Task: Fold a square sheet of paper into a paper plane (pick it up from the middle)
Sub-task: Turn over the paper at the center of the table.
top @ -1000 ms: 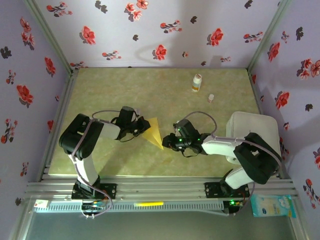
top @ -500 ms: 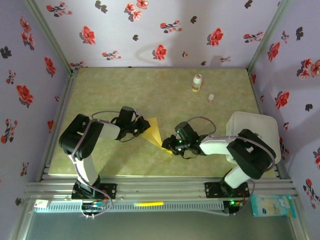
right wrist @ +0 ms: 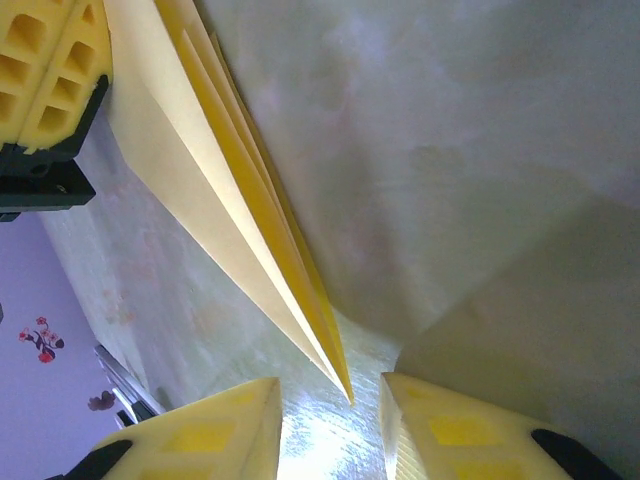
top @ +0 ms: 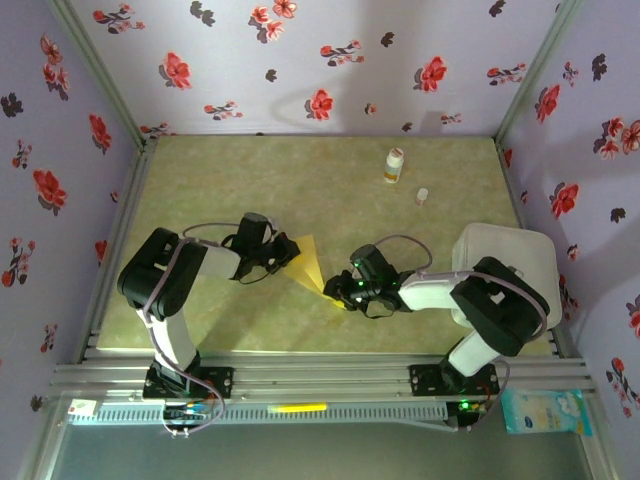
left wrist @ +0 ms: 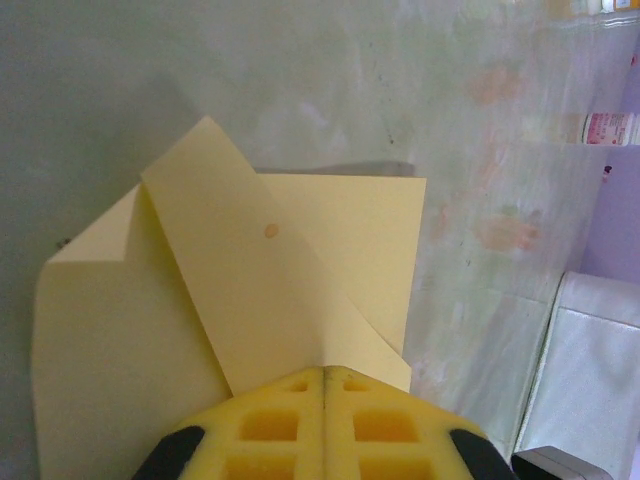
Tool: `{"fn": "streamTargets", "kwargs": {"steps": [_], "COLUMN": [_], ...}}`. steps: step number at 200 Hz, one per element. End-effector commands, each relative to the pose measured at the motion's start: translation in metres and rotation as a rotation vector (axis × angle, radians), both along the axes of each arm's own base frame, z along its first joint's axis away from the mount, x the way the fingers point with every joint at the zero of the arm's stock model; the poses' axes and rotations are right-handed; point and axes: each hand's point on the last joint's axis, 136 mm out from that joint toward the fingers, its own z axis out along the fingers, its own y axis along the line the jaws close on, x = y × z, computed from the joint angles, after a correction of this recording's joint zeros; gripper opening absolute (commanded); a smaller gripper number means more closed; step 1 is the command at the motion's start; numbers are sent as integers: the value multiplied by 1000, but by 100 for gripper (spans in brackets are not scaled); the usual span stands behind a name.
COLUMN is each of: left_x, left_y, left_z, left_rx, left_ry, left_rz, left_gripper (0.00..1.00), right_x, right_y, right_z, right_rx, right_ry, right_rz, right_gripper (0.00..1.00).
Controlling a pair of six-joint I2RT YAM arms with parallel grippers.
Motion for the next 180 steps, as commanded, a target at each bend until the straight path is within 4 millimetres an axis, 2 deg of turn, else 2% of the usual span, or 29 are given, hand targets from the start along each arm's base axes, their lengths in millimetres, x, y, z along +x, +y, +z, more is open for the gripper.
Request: {"fn": "streamTargets", "kwargs": {"steps": [1, 53, 73, 180], "left_x": [-18, -18, -17, -16], "left_y": [15, 16, 15, 14], "left_z": [-30, -30, -30, -28], "left_rx": [77, 77, 78, 72], "left_ry": [107, 108, 109, 107], "left_rz": [23, 26, 25, 24], "left_gripper": [3, 3, 3, 3], "right_x": [2, 6, 9, 16], "right_y": [3, 8, 11, 16], "right_z": [0, 0, 3, 9], "right_rx": [2, 10, 23, 46], "right_ry": [-3, -8, -18, -56], "right_rz": [-5, 3, -2, -6], "right_gripper": [31, 30, 27, 29]}}
